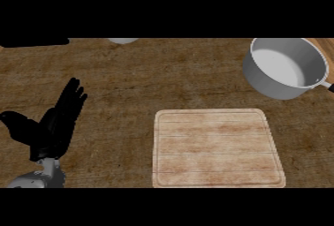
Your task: Pick the bell pepper from the cutting board and place it in the pot
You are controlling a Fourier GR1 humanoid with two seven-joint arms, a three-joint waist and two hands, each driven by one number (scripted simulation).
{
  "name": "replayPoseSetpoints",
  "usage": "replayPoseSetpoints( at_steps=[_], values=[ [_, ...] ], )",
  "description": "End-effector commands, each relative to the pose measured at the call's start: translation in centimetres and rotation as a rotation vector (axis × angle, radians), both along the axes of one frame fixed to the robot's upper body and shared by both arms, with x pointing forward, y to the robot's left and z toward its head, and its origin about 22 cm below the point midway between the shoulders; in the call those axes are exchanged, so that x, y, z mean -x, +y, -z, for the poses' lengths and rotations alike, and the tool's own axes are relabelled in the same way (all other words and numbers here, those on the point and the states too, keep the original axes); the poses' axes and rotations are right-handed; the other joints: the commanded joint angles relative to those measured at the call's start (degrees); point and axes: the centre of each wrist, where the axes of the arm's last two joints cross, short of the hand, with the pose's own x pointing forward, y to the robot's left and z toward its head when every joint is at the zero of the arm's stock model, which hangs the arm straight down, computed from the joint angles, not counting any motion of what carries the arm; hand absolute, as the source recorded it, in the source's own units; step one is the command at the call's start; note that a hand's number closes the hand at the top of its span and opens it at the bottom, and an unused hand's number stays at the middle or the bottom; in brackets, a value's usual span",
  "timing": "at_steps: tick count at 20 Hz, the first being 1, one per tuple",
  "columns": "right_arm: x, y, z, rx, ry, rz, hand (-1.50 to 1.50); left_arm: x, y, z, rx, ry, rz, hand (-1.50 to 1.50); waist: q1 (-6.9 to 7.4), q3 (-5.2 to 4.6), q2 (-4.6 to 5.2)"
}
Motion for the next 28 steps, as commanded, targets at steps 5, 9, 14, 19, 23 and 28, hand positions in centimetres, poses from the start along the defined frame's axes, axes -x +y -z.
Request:
replayPoseSetpoints(
  at_steps=[5, 9, 14, 19, 23, 28],
  values=[
    [6.5, -8.9, -8.9, -0.109, -0.298, 0.042, 1.50, 0.0, -0.4, 0.6, -0.005, -0.002, 0.045, 0.00, 2.57, -0.20, -0.05],
    [6.5, -8.5, -13.7, -0.097, -0.439, -0.056, 1.50, -0.6, -0.3, -0.4, -0.012, 0.001, 0.072, 0.00, 3.38, -0.22, 0.02],
    [7.3, -7.6, -17.4, -0.211, -0.526, -0.134, 1.50, -1.4, -0.2, 0.1, 0.000, -0.003, 0.059, 0.00, 3.56, -0.27, 0.08],
    [3.6, -4.2, -19.5, -0.252, -0.493, -0.132, 1.50, -0.5, -1.0, -0.7, -0.021, -0.003, 0.080, 0.00, 4.61, -0.24, 0.19],
    [1.9, -3.2, -20.2, -0.281, -0.451, -0.066, 1.50, 1.6, -0.9, 0.7, -0.009, -0.010, 0.098, 0.00, 5.08, -0.25, 0.19],
    [-1.7, 0.1, -19.1, -0.271, -0.411, -0.035, 1.50, -1.1, -0.9, 0.7, -0.005, 0.002, 0.078, 0.00, 4.58, -0.24, 0.28]
  ],
)
